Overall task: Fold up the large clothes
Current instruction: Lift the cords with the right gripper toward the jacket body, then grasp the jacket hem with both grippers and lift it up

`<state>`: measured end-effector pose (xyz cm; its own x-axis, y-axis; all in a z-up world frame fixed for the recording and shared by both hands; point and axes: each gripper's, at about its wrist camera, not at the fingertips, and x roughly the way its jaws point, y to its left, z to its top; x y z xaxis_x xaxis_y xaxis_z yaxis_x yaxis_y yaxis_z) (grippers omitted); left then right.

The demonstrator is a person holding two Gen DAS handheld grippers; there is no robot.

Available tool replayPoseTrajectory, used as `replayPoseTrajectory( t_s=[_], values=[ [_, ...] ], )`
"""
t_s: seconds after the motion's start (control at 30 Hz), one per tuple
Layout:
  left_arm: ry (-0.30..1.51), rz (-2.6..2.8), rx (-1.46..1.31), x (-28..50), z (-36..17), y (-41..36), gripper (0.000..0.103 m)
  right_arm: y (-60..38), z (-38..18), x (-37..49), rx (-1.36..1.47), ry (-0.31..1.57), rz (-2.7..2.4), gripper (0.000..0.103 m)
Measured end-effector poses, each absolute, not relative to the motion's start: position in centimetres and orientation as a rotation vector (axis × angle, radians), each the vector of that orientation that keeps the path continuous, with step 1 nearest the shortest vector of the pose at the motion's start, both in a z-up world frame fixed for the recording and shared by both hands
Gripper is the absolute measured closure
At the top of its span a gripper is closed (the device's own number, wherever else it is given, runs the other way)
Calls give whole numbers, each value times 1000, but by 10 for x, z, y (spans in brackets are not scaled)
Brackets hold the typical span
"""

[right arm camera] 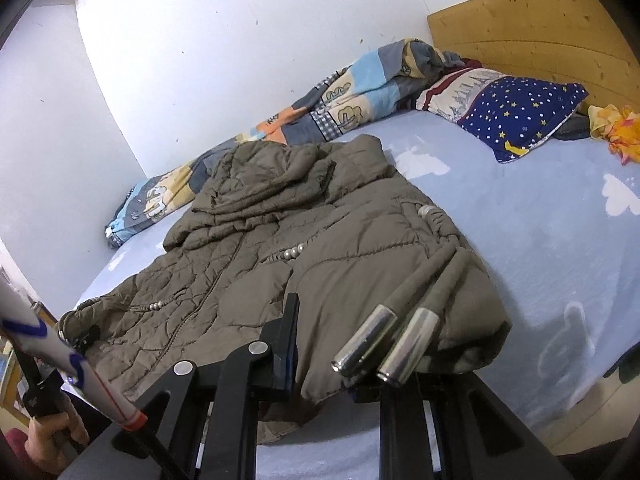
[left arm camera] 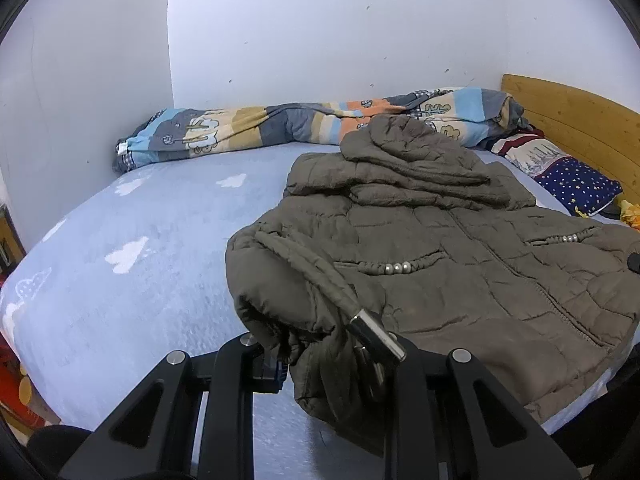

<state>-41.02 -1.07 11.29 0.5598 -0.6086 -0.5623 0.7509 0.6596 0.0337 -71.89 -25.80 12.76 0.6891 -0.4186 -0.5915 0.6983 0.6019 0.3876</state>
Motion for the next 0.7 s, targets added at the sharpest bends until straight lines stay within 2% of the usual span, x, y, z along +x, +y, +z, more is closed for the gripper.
replayPoseTrajectory(
  t_s=[0.7],
  values=[
    [509, -836, 223, -395, 144, -23, 81, -272, 163, -713, 616, 428, -653, 84]
  ],
)
